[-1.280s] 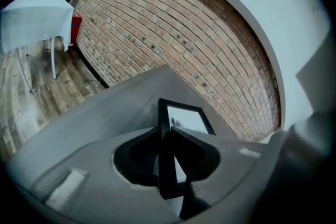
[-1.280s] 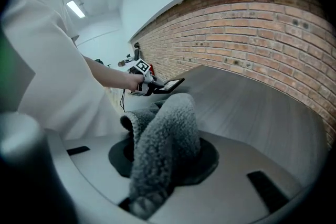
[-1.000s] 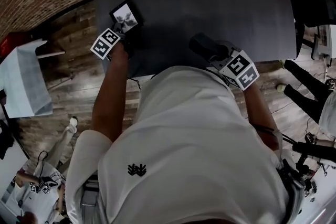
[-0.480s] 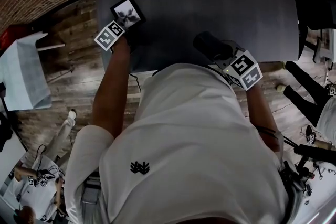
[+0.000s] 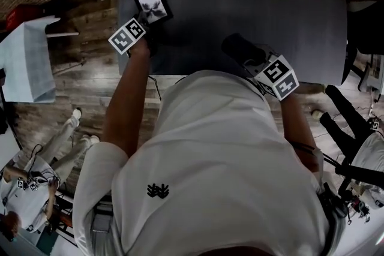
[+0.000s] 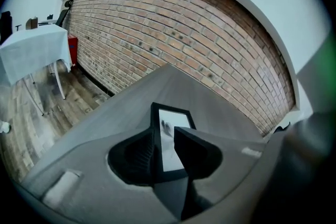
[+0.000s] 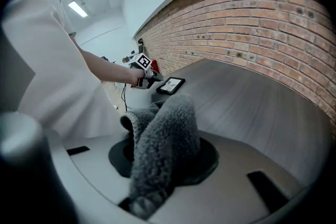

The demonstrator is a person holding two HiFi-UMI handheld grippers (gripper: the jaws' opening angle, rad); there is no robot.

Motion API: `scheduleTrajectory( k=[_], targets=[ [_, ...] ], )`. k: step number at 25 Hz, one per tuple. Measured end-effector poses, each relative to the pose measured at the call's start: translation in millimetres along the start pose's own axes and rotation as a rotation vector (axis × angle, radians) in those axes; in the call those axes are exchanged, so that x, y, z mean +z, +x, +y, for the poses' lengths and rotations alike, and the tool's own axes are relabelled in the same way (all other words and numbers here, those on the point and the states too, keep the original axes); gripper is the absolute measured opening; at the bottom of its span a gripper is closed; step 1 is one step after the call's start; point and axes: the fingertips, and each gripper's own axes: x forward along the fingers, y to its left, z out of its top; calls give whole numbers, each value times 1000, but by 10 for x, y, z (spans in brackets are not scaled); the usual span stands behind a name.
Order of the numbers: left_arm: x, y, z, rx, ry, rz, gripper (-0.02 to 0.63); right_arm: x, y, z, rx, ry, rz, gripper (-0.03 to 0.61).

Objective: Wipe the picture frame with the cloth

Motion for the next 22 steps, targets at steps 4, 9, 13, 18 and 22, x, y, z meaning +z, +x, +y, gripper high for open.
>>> scheduleTrajectory(
  k=[4, 9, 13, 18, 22],
  targets=[
    [-89, -253, -110, -29, -15, -18, 109, 10, 52, -68, 40, -34, 5, 92],
    [-366, -531, -469, -134, 13, 19, 58, 23, 179, -237, 109, -69, 0, 92],
    [-747, -716, -847, -217, 64, 104, 21, 47, 324, -346, 177, -115, -3, 92],
    [-1208, -1029, -1373, -265, 243, 209, 18, -25, 521, -357, 305, -167, 0, 92],
    [-1443, -1213, -1687, -313, 249, 236, 17, -147, 667, -342, 364, -229, 18, 92]
  ],
)
